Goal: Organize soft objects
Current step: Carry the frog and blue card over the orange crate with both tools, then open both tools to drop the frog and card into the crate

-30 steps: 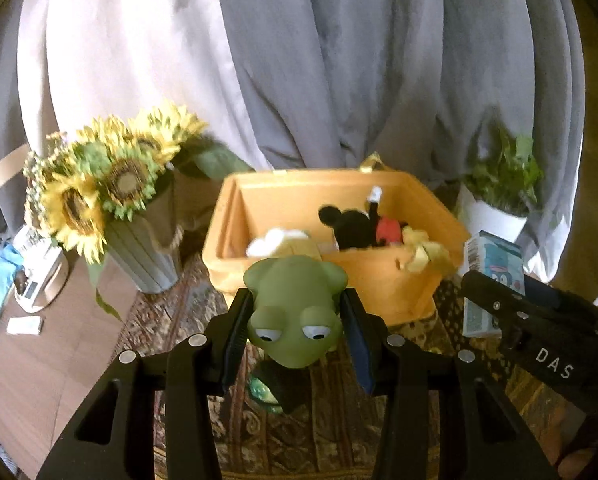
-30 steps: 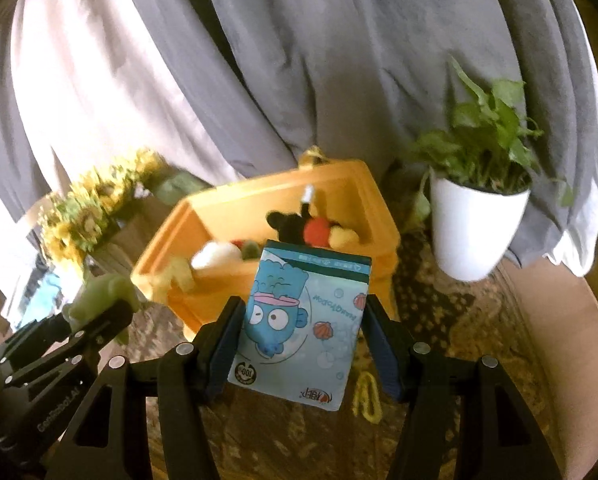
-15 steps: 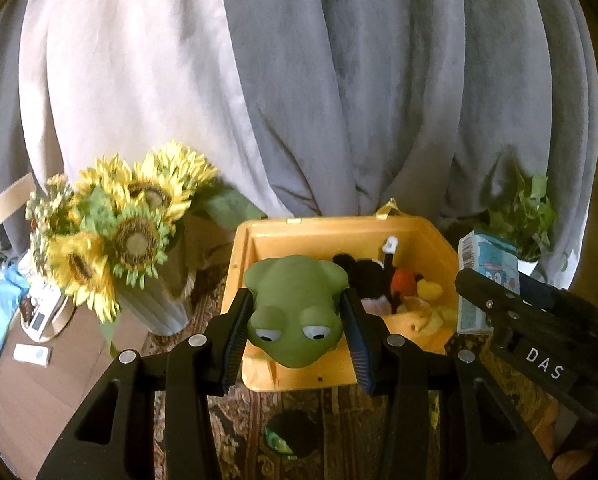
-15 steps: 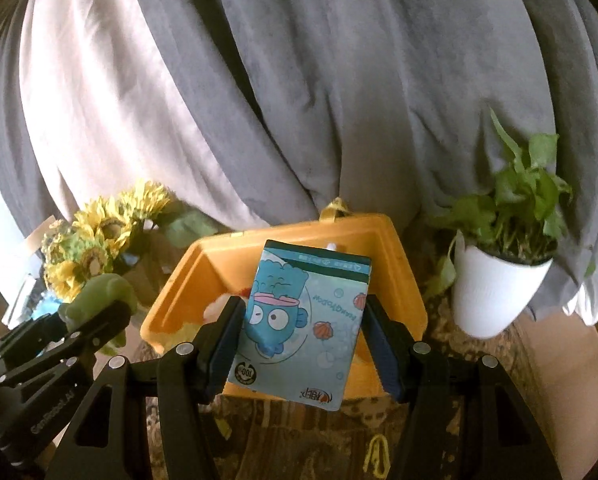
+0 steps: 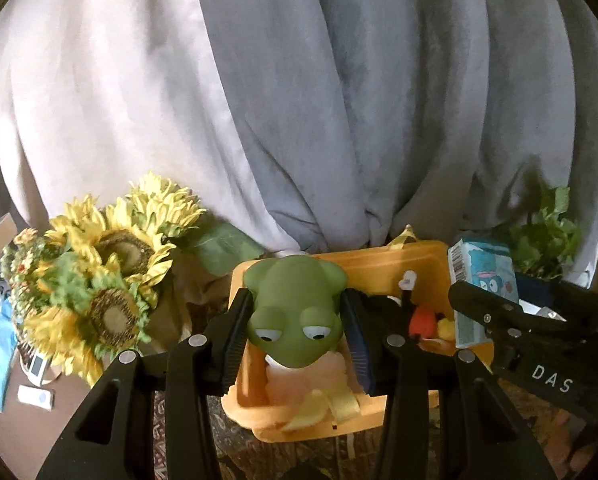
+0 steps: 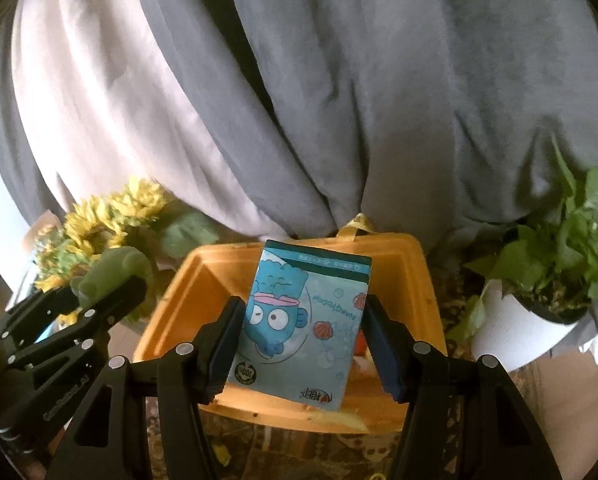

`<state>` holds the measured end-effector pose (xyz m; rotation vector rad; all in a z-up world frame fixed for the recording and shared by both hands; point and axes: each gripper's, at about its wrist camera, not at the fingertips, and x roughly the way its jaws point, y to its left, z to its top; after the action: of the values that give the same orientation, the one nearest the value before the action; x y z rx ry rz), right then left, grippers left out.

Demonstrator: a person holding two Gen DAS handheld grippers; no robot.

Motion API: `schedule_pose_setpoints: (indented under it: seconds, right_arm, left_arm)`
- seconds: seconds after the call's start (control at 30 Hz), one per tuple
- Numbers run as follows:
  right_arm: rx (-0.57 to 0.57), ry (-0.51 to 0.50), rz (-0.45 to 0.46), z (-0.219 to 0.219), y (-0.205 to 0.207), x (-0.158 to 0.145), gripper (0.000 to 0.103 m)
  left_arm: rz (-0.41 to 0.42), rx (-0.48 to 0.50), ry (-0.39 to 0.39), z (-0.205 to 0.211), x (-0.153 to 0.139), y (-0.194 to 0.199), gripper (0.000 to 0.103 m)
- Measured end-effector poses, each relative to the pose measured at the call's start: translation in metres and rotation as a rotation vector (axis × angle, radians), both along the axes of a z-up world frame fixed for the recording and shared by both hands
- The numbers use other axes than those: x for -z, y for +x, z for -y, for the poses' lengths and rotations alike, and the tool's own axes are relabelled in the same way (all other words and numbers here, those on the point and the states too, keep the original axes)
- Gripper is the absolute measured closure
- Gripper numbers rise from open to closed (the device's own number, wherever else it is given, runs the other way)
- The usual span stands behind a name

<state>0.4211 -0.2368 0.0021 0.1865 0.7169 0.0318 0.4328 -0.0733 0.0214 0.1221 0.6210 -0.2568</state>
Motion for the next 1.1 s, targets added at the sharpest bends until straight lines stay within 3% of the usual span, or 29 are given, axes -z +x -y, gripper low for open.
schedule_pose_setpoints:
  seconds: [0.27,0.5,0.53,0.6,0.77,1.1]
  right_arm:
    - [-0.033,-0.017,-0.1,0.003,0.037,0.017,0.043]
    - [-0.031,0.0,-0.176,0.012,0.054,0.035,0.042]
    - [-0.032,0.012,-0.188,0.014,0.056,0.039,0.042]
    - [-0.028,0.038,-0.227,0.017,0.062,0.045,0.04]
    - [0.02,0.052,-0.249,0.026,0.065,0.049,0.036]
    - [0.059,-0.05,-0.183,0.021,0.043,0.026,0.036]
  left_arm:
    - [-0.15,0.045,0.003,0.014,0.023,0.044,0.058]
    - [-0.227,0.068,0.029,0.027,0.041,0.062,0.057]
    - [-0.236,0.071,0.036,0.028,0.044,0.064,0.054]
    - [-0.258,0.073,0.041,0.032,0.048,0.069,0.037]
    - [-0.252,0.05,0.071,0.034,0.05,0.068,0.024]
    - [-0.195,-0.029,0.118,0.026,0.035,0.047,0.017]
